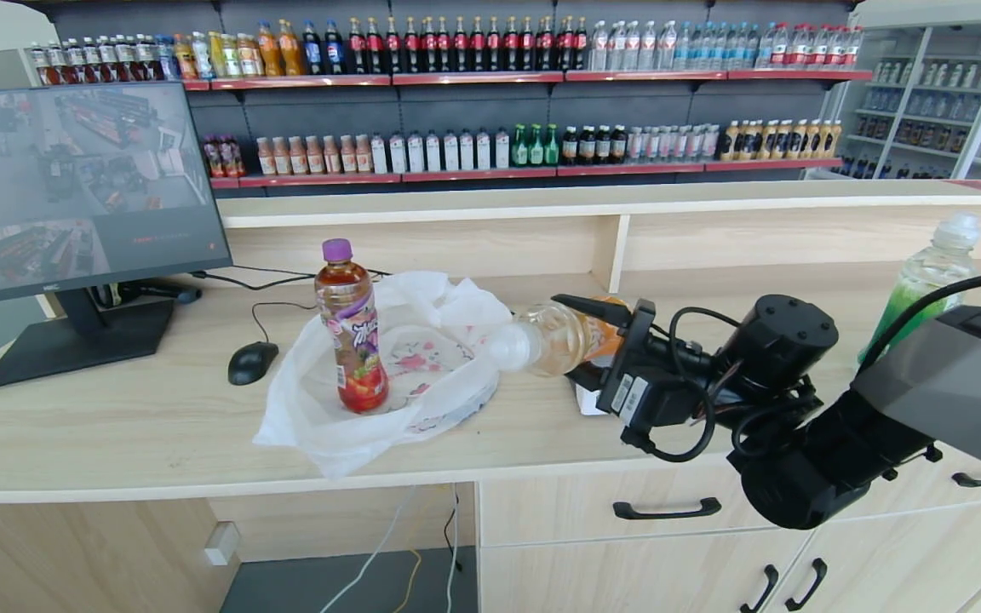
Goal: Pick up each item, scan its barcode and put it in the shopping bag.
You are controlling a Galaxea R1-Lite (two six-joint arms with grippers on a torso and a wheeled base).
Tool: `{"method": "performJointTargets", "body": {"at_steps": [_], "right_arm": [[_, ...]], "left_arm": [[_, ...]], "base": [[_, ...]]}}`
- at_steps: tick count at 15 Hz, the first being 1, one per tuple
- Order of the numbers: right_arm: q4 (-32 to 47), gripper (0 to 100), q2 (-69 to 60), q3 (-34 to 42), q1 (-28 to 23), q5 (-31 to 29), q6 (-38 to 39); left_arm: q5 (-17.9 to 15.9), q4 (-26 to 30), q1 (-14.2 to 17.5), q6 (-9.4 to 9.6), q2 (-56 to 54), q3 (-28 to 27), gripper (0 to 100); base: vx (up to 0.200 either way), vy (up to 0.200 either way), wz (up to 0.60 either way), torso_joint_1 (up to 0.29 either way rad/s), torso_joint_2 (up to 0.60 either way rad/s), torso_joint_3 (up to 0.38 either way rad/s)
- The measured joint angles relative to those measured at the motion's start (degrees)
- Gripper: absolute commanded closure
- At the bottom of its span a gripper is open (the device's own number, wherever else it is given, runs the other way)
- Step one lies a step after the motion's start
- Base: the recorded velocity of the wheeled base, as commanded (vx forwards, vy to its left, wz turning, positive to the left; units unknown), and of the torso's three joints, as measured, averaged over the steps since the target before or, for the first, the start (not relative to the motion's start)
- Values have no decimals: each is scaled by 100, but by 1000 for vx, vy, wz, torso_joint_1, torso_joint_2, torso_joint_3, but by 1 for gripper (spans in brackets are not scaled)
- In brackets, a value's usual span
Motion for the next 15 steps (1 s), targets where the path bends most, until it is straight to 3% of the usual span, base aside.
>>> {"method": "performJointTargets", "body": {"at_steps": [6, 8, 11, 15], "right_arm": [[-9, 100, -414, -77, 256, -68, 485], [-9, 100, -603, -85, 363, -334, 762], [-16, 100, -948, -85, 959, -1595, 1654], [-13, 100, -1221, 66, 1560, -3304, 3602]], "left_arm": [[1, 0, 0, 0, 0, 0, 0], [1, 0, 0, -2, 0, 0, 0], [1, 0, 0, 0, 0, 0, 0], [1, 0, 0, 0, 0, 0, 0]], "base": [[0, 0, 0, 0, 0, 0], [0, 0, 0, 0, 0, 0], [0, 0, 0, 0, 0, 0], [0, 0, 0, 0, 0, 0]]}}
